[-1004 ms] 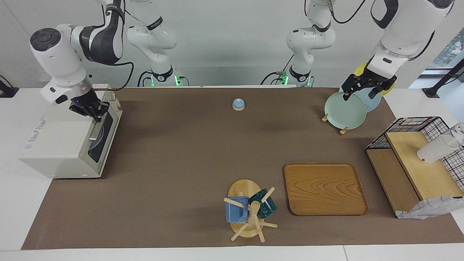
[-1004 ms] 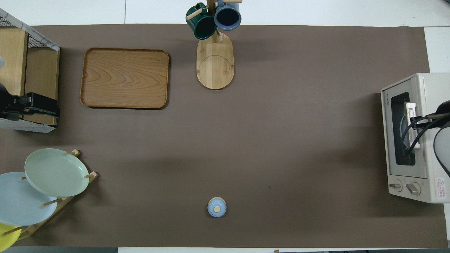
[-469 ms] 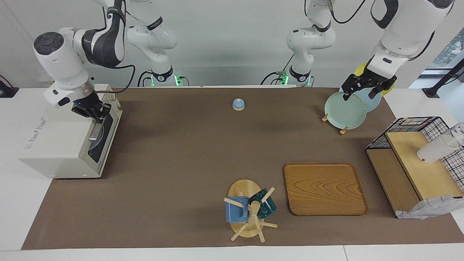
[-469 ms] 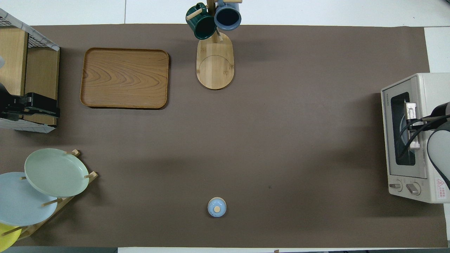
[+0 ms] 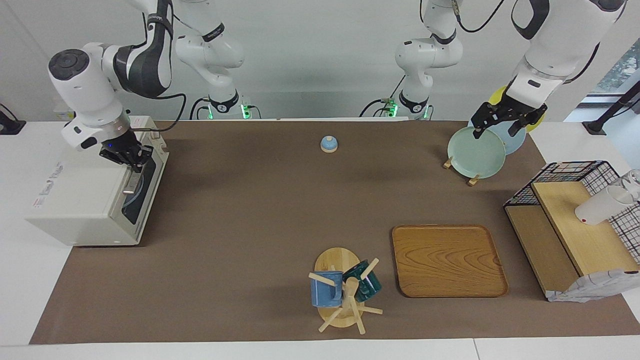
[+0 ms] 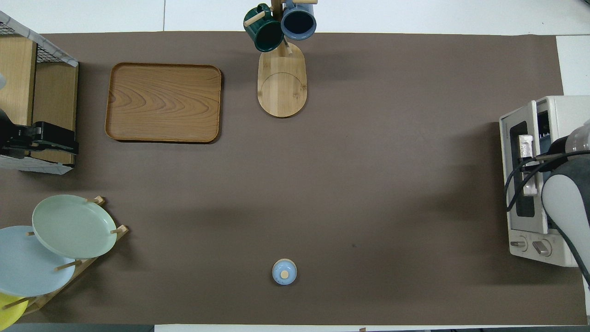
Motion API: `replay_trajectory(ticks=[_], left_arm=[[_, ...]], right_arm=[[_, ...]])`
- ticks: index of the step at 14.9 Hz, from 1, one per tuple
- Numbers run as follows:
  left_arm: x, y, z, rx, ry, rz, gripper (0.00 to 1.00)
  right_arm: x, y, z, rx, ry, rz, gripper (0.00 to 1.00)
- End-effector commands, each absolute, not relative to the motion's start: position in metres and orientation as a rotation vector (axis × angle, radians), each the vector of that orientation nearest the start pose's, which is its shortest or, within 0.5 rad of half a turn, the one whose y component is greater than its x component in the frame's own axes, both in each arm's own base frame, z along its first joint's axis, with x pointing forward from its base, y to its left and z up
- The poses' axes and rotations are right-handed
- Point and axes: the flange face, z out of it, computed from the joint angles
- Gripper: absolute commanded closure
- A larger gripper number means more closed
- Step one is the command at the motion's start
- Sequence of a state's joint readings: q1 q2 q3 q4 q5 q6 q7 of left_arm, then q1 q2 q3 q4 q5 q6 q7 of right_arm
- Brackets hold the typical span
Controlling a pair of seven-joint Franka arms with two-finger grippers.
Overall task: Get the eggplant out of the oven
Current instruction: 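Reach the right gripper into the open toaster oven toward the plate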
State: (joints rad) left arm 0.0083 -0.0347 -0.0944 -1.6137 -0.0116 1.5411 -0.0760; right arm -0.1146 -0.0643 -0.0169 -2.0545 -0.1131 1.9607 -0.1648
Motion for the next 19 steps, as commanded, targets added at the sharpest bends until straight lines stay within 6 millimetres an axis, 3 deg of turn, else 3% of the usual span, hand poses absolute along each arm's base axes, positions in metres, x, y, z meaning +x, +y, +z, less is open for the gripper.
replay_trajectory(ticks=[1,4,8,11,14,19], left_arm=[[0.532,-0.045,0.622,-3.132,0.014,0.067,0.0],[0.532,-0.045,0.622,-3.132,0.014,0.069,0.0],[0.532,-0.045,0.622,-3.132,0.014,0.069,0.0],[0.532,-0.044,0.622,-3.132,0.012,0.069,0.0],[0.532,-0.044,0.622,-3.132,0.012,0.069,0.0],[0.532,-0.044,0.622,-3.132,0.012,0.069,0.0]], right_arm=[[0.529,-0.057,0.444,-3.232,-0.156,0.038,1.0],[0.534,-0.033,0.42,-3.194,-0.182,0.016,1.0],[0.542,-0.017,0.394,-3.189,-0.183,0.006,1.0],[0.547,-0.015,0.369,-3.188,-0.172,-0.015,1.0],[0.543,-0.003,0.356,-3.184,-0.17,-0.058,1.0],[0.545,-0.002,0.327,-3.18,-0.144,-0.04,1.0]])
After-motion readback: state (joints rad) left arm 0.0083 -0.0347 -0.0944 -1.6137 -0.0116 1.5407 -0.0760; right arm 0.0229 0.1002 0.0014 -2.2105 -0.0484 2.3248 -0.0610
